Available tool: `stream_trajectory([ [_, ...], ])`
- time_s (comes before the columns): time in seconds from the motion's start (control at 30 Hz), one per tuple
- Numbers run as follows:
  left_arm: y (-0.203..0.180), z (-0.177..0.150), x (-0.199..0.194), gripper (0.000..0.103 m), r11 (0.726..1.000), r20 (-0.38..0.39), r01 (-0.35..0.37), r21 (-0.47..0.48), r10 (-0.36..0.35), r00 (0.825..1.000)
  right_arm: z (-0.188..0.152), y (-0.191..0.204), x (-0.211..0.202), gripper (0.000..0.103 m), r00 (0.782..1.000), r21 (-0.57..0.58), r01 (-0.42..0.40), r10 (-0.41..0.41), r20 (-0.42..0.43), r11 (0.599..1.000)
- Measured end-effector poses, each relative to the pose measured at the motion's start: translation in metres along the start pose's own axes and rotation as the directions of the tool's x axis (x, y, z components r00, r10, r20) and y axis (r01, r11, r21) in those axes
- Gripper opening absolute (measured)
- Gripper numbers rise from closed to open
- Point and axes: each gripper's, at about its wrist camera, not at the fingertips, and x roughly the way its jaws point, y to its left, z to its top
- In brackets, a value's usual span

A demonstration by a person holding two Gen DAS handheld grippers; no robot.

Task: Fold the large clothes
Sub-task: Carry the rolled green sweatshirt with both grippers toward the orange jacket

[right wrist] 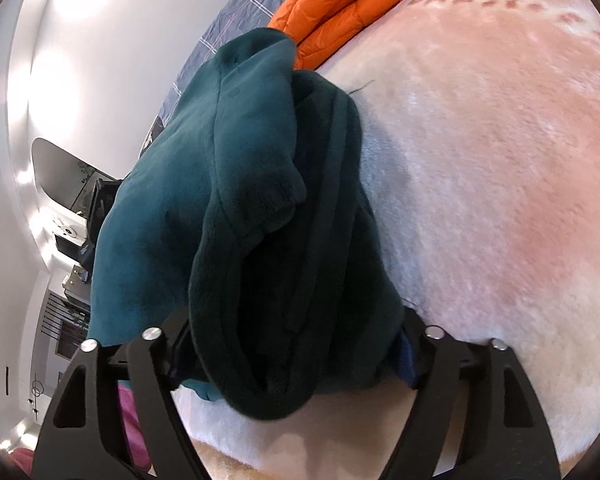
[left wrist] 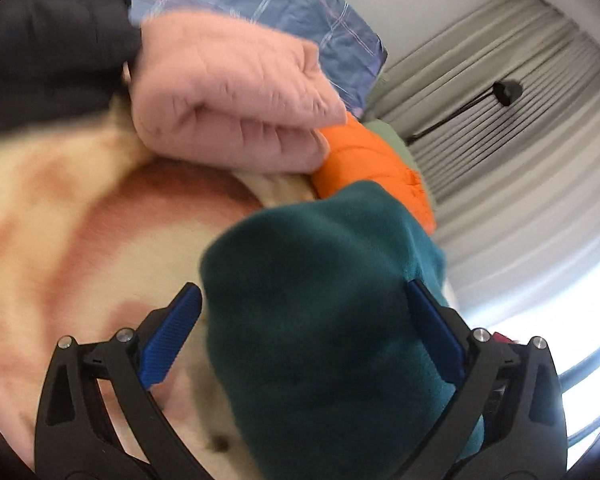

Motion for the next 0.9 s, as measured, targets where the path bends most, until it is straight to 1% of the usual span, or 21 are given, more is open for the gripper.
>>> stream_trajectory([
  [0.03, 0.001, -0.001, 0.005, 0.101, 0.999, -0.013, 0.025, -0.027, -0.025, 1.000, 0.002, 0.002, 0.002, 0.082, 1.000, -0.011, 0.000, 0.000, -0.003, 1.000],
  [0.07, 0.004, -0.001, 0.009, 0.101, 0.998, -0.019, 0.045, -0.046, -0.046, 0.999, 0.003, 0.003, 0.004, 0.079, 1.000, -0.019, 0.002, -0.002, -0.003, 1.000],
  [0.1, 0.004, -0.002, 0.011, 0.101, 0.998, -0.017, 0.046, -0.045, -0.047, 0.999, 0.005, 0.005, 0.005, 0.075, 1.000, -0.029, 0.002, -0.002, 0.000, 1.000],
  [0.13, 0.000, -0.002, 0.013, 0.101, 0.999, -0.007, 0.032, -0.027, -0.032, 0.999, 0.006, 0.007, 0.002, 0.065, 1.000, -0.034, 0.000, 0.000, 0.007, 0.999],
  [0.17, -0.006, -0.002, 0.013, 0.098, 1.000, 0.005, 0.019, -0.007, -0.019, 1.000, 0.006, 0.013, -0.003, 0.054, 1.000, -0.049, 0.007, -0.006, 0.025, 0.999],
  [0.2, -0.013, -0.003, 0.011, 0.085, 1.000, 0.020, 0.013, 0.013, -0.013, 1.000, 0.006, 0.019, -0.010, 0.049, 0.999, -0.078, 0.016, -0.012, 0.046, 0.997],
  [0.23, -0.023, -0.004, 0.005, 0.081, 0.999, 0.044, 0.012, 0.034, -0.014, 0.999, 0.006, 0.023, -0.016, 0.045, 0.998, -0.096, 0.017, -0.010, 0.064, 0.995],
  [0.3, -0.049, -0.006, -0.004, 0.075, 0.996, 0.085, 0.029, 0.087, -0.036, 0.996, 0.007, 0.033, -0.036, 0.042, 0.993, -0.125, 0.003, 0.011, 0.114, 0.992],
  [0.37, -0.082, -0.007, -0.010, 0.074, 0.987, 0.105, 0.065, 0.150, -0.081, 0.991, 0.008, 0.041, -0.061, 0.042, 0.983, -0.165, 0.009, 0.022, 0.184, 0.986],
  [0.43, -0.123, -0.003, -0.009, 0.074, 0.973, 0.102, 0.115, 0.201, -0.138, 0.985, 0.014, 0.045, -0.093, 0.042, 0.965, -0.206, 0.019, 0.036, 0.260, 0.978],
  [0.47, -0.142, 0.000, -0.004, 0.074, 0.965, 0.095, 0.137, 0.224, -0.161, 0.982, 0.017, 0.046, -0.107, 0.041, 0.957, -0.224, 0.032, 0.035, 0.289, 0.974],
  [0.5, -0.169, 0.006, 0.005, 0.074, 0.952, 0.082, 0.157, 0.262, -0.184, 0.979, 0.024, 0.047, -0.125, 0.041, 0.944, -0.239, 0.057, 0.025, 0.329, 0.969],
  [0.53, -0.187, 0.011, 0.013, 0.074, 0.943, 0.077, 0.163, 0.291, -0.193, 0.978, 0.031, 0.047, -0.136, 0.042, 0.934, -0.241, 0.077, 0.014, 0.356, 0.968],
  [0.6, -0.229, 0.022, 0.037, 0.074, 0.925, 0.063, 0.178, 0.337, -0.211, 0.976, 0.056, 0.042, -0.167, 0.042, 0.902, -0.228, 0.131, -0.020, 0.431, 0.965],
  [0.63, -0.255, 0.031, 0.055, 0.074, 0.914, 0.052, 0.195, 0.357, -0.227, 0.972, 0.066, 0.038, -0.175, 0.042, 0.890, -0.219, 0.145, -0.030, 0.455, 0.965],
  [0.67, -0.275, 0.039, 0.071, 0.074, 0.905, 0.046, 0.202, 0.375, -0.235, 0.971, 0.086, 0.029, -0.188, 0.042, 0.872, -0.196, 0.157, -0.043, 0.488, 0.968],
  [0.7, -0.297, 0.047, 0.089, 0.074, 0.894, 0.043, 0.204, 0.398, -0.240, 0.970, 0.097, 0.023, -0.194, 0.042, 0.863, -0.182, 0.161, -0.048, 0.503, 0.970],
  [0.8, -0.341, 0.066, 0.132, 0.074, 0.876, 0.036, 0.190, 0.442, -0.229, 0.973, 0.142, -0.005, -0.211, 0.042, 0.826, -0.128, 0.177, -0.077, 0.558, 0.976],
  [0.83, -0.360, 0.075, 0.155, 0.074, 0.869, 0.040, 0.168, 0.465, -0.210, 0.977, 0.157, -0.015, -0.214, 0.042, 0.816, -0.107, 0.179, -0.087, 0.571, 0.978],
  [0.9, -0.377, 0.084, 0.186, 0.073, 0.862, 0.043, 0.136, 0.488, -0.180, 0.983, 0.180, -0.038, -0.220, 0.042, 0.805, -0.068, 0.180, -0.107, 0.583, 0.981],
])
